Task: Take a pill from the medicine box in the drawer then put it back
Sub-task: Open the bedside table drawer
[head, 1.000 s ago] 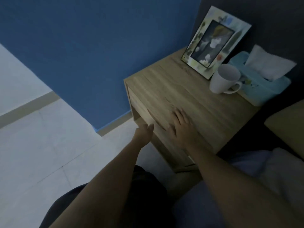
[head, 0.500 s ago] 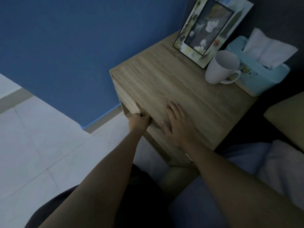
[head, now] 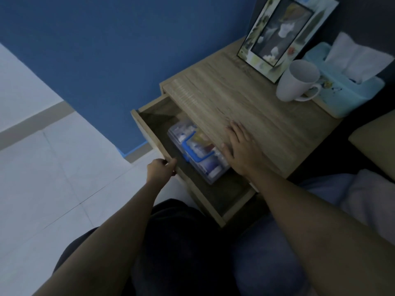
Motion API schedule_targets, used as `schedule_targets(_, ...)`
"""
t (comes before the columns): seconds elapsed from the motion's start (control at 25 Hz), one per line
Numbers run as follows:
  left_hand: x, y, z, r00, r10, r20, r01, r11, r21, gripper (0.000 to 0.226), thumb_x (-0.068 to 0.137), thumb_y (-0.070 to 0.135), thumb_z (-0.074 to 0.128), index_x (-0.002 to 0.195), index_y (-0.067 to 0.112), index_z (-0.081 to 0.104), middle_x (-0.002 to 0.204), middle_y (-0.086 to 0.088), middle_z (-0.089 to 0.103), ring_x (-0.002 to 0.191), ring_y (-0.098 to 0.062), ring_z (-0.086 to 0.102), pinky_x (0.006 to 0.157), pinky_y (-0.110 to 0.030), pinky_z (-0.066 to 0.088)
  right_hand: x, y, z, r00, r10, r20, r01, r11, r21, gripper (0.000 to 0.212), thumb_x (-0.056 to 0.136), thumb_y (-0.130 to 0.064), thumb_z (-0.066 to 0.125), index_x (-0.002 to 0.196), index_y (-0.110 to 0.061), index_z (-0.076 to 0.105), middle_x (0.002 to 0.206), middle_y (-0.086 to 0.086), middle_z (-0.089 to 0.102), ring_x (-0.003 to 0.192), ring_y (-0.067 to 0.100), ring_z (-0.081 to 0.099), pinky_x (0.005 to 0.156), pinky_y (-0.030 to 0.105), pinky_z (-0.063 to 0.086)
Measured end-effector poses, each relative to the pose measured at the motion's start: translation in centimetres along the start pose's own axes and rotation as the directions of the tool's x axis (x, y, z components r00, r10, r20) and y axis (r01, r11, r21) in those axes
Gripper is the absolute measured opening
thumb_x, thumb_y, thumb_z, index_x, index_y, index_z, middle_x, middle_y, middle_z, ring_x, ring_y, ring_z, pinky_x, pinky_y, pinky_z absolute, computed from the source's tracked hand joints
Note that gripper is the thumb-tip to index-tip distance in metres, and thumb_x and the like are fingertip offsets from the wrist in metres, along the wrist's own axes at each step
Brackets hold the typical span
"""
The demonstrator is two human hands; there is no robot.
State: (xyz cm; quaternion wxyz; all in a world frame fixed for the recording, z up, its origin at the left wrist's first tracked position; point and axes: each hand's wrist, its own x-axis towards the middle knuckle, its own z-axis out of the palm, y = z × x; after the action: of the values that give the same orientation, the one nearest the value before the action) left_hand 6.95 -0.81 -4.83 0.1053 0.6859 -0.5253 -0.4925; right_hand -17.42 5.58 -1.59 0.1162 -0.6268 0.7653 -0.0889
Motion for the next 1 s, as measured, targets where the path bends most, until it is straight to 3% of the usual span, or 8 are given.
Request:
schedule_targets(0.2, -1.2, -2.3, -2.7, 0.998, -0.052, 0.016, 0.052, 0.998, 0.032, 0.047, 0.087, 0.044, 0.052, 0.100, 0.001, 0.067, 0.085, -0.007, 0.073, 0.074, -0.013, 0.068, 0.081, -0.031, 0.053, -0.1, -1.0, -0.6, 0.999, 0.025, 0.026, -0.023, 0.994, -0.102, 0.056, 0.097, -0.041, 0.026, 0.146, -0.015, 0.019, 0.158, 0.007, 0.018, 0.145, 0.023, 0.013, 0.116, 0.047, 0.022)
schedule_targets(0.32, -2.4, -2.6, -3.1, 0.991, -0.047, -0.129, 0.059, 0.994, 0.090, 0.061, 0.087, 0.048, 0.052, 0.123, 0.000, 0.052, 0.113, -0.016, 0.065, 0.099, -0.026, 0.064, 0.091, -0.039, 0.051, -1.2, -2.8, -0.5, 0.990, 0.062, -0.128, -0.083, 0.983, -0.163, 0.048, 0.097, -0.034, 0.033, 0.138, -0.009, 0.035, 0.145, 0.016, 0.041, 0.129, 0.030, 0.043, 0.101, 0.045, 0.041)
schedule_targets(0.4, -3.0, -2.2, -3.5, 0.914, 0.130, -0.383, -0.107, 0.991, 0.082, 0.068, 0.086, 0.048, 0.053, 0.136, 0.005, 0.037, 0.134, -0.017, 0.048, 0.121, -0.031, 0.050, 0.100, -0.045, 0.046, -3.0, -5.0, 0.3, 0.964, 0.074, -0.255, -0.101, 0.990, -0.094, 0.039, 0.094, -0.032, 0.037, 0.123, -0.009, 0.048, 0.121, 0.016, 0.057, 0.102, 0.028, 0.057, 0.083, 0.040, 0.049)
schedule_targets(0.48, -2.4, -0.8, -4.2, 0.803, 0.398, -0.445, -0.340, 0.917, 0.208, 0.065, 0.087, 0.043, 0.052, 0.139, 0.007, 0.033, 0.137, -0.016, 0.042, 0.126, -0.030, 0.043, 0.104, -0.044, 0.042, -5.1, -7.7, 2.1, 0.952, 0.126, -0.278, -0.129, 0.992, 0.009, 0.032, 0.090, -0.036, 0.038, 0.110, -0.014, 0.052, 0.105, 0.009, 0.058, 0.087, 0.020, 0.058, 0.072, 0.031, 0.048)
schedule_targets(0.6, 0.6, 2.3, -4.9, 0.775, 0.596, -0.211, -0.474, 0.769, 0.430, 0.057, 0.090, 0.036, 0.050, 0.136, 0.006, 0.036, 0.134, -0.018, 0.046, 0.123, -0.030, 0.045, 0.102, -0.043, 0.042, -7.2, -11.4, 4.9, 0.880, 0.421, -0.219, -0.398, 0.906, 0.142, 0.036, 0.086, -0.048, 0.047, 0.108, -0.019, 0.050, 0.110, 0.005, 0.054, 0.089, 0.014, 0.054, 0.069, 0.023, 0.041)
schedule_targets(0.76, 4.9, 5.1, -4.6, 0.866, 0.469, 0.174, -0.472, 0.653, 0.593, 0.064, 0.089, 0.044, 0.051, 0.141, 0.011, 0.032, 0.143, -0.018, 0.039, 0.130, -0.034, 0.040, 0.103, -0.046, 0.039, -7.2, -13.3, 7.0, 0.597, 0.800, 0.055, -0.776, 0.558, 0.295, 0.082, 0.078, -0.065, 0.052, 0.138, -0.017, 0.023, 0.137, 0.016, 0.036, 0.111, 0.028, 0.048, 0.084, 0.039, 0.048)
schedule_targets(0.84, 6.6, 5.6, -4.4, 0.916, 0.316, 0.246, -0.400, 0.718, 0.570, 0.070, 0.086, 0.049, 0.054, 0.142, 0.014, 0.030, 0.145, -0.017, 0.039, 0.129, -0.033, 0.041, 0.101, -0.047, 0.041, -6.5, -13.5, 7.5, 0.522, 0.838, 0.161, -0.813, 0.432, 0.390, 0.090, 0.076, -0.067, 0.053, 0.143, -0.026, 0.009, 0.142, 0.017, 0.031, 0.115, 0.032, 0.047, 0.083, 0.041, 0.047)
schedule_targets(1.0, 8.4, 5.6, -4.1, 0.888, 0.240, 0.393, -0.419, 0.773, 0.476, 0.049, 0.087, 0.038, 0.058, 0.128, 0.013, 0.047, 0.124, -0.014, 0.058, 0.108, -0.025, 0.056, 0.085, -0.033, 0.041, -5.6, -13.9, 8.1, 0.542, 0.814, 0.211, -0.743, 0.346, 0.573, 0.097, 0.075, -0.059, 0.063, 0.145, -0.030, 0.002, 0.145, 0.014, 0.035, 0.121, 0.029, 0.050, 0.086, 0.040, 0.048)
